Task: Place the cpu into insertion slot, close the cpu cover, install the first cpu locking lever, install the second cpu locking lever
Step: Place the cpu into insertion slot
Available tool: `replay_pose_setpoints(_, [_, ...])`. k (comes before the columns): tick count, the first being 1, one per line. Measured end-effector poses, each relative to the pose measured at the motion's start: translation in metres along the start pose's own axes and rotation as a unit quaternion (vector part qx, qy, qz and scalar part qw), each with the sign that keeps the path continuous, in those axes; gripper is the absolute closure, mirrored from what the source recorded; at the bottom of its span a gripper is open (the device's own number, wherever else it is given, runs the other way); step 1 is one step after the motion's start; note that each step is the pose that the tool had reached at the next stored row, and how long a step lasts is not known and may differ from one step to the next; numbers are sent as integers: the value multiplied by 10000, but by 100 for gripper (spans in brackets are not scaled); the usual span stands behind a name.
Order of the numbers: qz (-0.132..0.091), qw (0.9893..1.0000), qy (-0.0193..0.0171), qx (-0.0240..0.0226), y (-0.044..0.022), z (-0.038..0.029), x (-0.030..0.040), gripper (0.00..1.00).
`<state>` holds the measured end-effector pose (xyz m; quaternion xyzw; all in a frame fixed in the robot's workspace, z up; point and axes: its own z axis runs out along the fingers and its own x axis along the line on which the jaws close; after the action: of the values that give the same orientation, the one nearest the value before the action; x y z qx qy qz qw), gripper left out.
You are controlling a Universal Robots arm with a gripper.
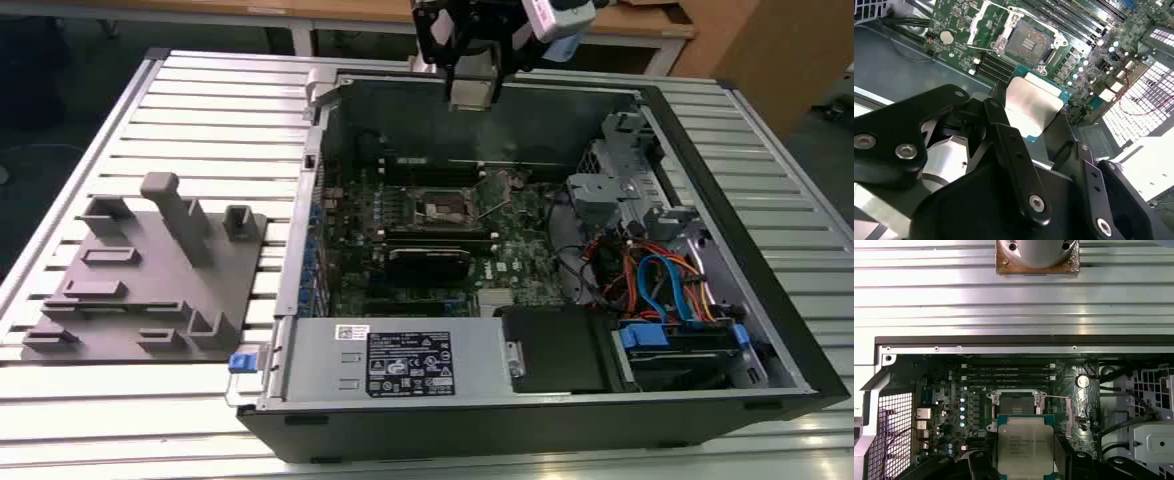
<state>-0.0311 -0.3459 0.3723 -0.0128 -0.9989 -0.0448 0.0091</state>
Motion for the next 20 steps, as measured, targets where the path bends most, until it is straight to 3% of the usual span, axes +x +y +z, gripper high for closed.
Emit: replay_pose_setpoints(20, [112, 9999, -10, -2, 0, 2, 0, 46])
